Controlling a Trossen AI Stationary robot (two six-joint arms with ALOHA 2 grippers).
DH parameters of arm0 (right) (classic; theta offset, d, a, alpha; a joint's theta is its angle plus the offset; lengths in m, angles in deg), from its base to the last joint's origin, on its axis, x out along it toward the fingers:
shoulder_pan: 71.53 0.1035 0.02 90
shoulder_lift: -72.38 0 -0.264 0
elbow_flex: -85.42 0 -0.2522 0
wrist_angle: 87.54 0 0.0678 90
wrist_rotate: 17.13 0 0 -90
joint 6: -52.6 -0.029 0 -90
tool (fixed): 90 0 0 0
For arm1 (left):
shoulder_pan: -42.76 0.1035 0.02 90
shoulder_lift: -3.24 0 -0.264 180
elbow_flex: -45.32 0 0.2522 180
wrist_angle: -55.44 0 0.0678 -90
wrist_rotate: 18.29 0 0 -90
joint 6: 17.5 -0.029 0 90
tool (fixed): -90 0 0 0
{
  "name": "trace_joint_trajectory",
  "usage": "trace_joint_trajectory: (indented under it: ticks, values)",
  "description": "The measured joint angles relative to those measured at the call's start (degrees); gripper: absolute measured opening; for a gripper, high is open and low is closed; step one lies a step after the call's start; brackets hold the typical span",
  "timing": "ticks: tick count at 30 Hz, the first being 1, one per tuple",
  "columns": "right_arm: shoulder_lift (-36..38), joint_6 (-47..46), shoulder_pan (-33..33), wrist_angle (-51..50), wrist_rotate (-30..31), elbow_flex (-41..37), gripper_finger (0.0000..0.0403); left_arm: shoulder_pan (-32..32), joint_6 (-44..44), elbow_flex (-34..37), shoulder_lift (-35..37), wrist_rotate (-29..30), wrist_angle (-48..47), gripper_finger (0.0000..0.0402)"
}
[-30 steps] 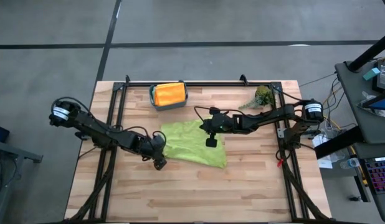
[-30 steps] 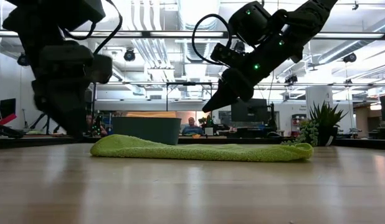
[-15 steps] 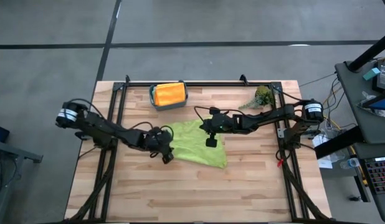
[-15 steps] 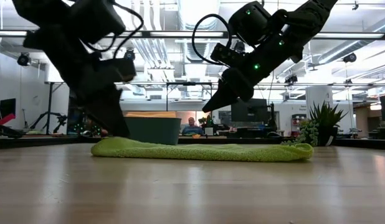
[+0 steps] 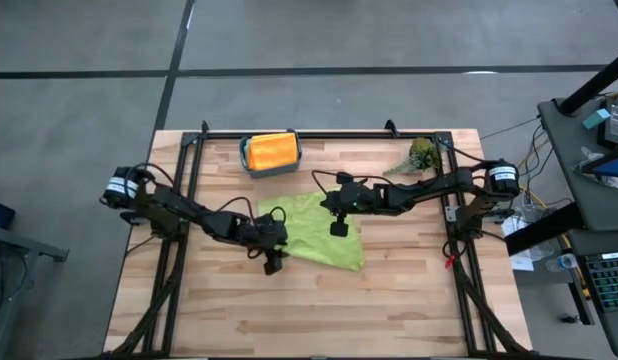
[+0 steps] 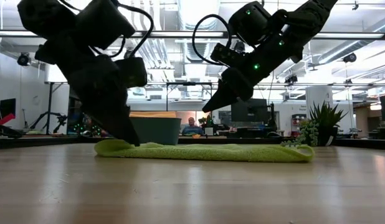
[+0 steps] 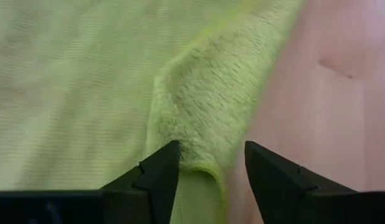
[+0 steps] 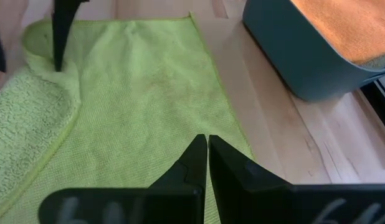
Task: Fold microfiber towels
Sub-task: Fold the light green microfiber towel
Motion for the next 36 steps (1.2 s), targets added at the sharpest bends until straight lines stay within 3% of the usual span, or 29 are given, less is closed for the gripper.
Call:
trace_joint_trajectory:
  ticks: [10, 13, 17, 22, 28, 31, 33, 36]
  values:
    - [0.00, -0.07, 0.00, 0.01, 0.02, 0.00, 0.0011, 0.34, -0.27, 0.04, -1.23, 10.56, -0.09, 0.0127]
    - [0.00, -0.07, 0.00, 0.02, 0.00, 0.00, 0.0011, 0.34, -2.99, -0.10, -0.63, 11.24, -0.04, 0.0092]
    - [0.26, -0.07, 0.02, -0.71, 0.00, 0.00, 0.0011, 0.25, -4.88, -0.12, 0.01, 11.25, -0.07, 0.0017]
    - [1.45, -2.92, 0.47, -3.35, -0.98, 0.23, 0.0011, -0.39, -9.05, -0.20, 1.23, 10.25, -0.07, 0.0002]
    - [1.71, -11.76, 1.08, -16.40, -16.66, 5.08, 0.0035, -5.10, -24.60, -0.44, 5.91, 6.86, -0.05, 0.0001]
    - [1.57, -12.55, 2.76, -23.40, -24.63, 7.11, 0.0071, -7.03, -30.22, 0.12, 9.34, -0.46, -0.28, 0.0000]
    - [1.57, -12.42, 4.65, -26.43, -27.78, 7.74, 0.0099, -8.55, -32.70, 0.15, 10.57, -5.08, 0.28, 0.0000]
    - [1.57, -11.86, 8.29, -31.90, -29.85, 8.49, 0.0135, -11.10, -32.94, 0.34, 11.21, -5.38, -0.10, 0.0000]
